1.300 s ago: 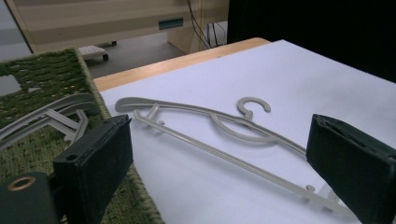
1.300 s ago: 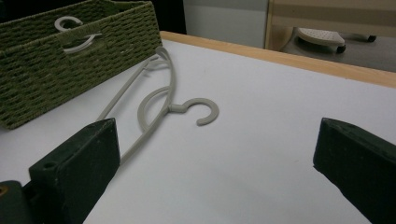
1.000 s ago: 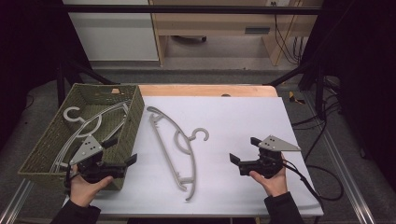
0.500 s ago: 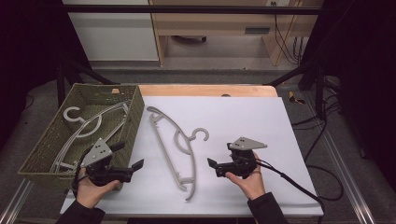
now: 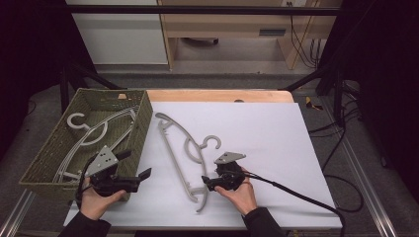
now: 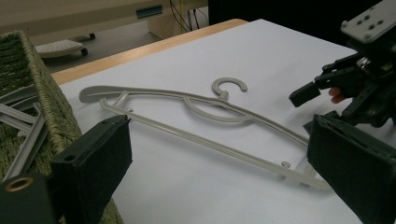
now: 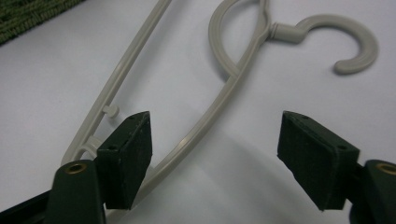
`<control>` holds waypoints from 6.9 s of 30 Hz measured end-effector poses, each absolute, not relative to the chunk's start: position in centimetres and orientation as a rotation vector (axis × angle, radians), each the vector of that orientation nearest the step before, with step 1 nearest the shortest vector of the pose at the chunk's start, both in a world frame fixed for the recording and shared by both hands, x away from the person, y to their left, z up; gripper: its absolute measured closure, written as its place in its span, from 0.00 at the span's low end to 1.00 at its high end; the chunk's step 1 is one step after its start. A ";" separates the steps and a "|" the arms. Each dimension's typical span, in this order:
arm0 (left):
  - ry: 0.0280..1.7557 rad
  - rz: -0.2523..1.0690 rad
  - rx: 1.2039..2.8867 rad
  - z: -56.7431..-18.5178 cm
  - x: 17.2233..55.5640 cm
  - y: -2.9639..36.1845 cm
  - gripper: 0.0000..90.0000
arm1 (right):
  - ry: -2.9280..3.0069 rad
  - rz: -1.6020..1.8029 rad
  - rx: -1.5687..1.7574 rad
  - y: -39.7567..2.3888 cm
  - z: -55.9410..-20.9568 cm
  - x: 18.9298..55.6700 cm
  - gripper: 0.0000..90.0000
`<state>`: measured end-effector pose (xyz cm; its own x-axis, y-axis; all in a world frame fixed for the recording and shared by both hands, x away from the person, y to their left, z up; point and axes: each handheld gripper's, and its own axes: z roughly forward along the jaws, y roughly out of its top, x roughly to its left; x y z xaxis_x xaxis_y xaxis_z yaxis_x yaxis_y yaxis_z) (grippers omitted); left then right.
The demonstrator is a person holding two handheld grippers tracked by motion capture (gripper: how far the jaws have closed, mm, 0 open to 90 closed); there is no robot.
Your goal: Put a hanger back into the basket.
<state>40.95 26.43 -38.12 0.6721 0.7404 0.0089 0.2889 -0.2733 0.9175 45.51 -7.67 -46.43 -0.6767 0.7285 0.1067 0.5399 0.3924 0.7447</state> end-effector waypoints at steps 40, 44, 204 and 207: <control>0.812 0.548 1.871 -38.2 40.8 26.2 0.07 | 2.483 0.806 1.412 -11.1 -46.1 45.6 0.89; 0.807 0.546 1.869 -38.2 40.7 26.1 0.07 | 2.486 0.797 1.421 -12.6 -46.0 45.7 0.91; 0.867 0.698 2.062 -32.9 43.5 24.2 0.91 | 1.954 1.363 1.222 -25.9 -38.6 41.4 0.03; 0.879 0.718 2.055 -32.1 43.9 25.2 0.91 | 1.953 1.366 1.223 -25.9 -38.5 41.3 0.03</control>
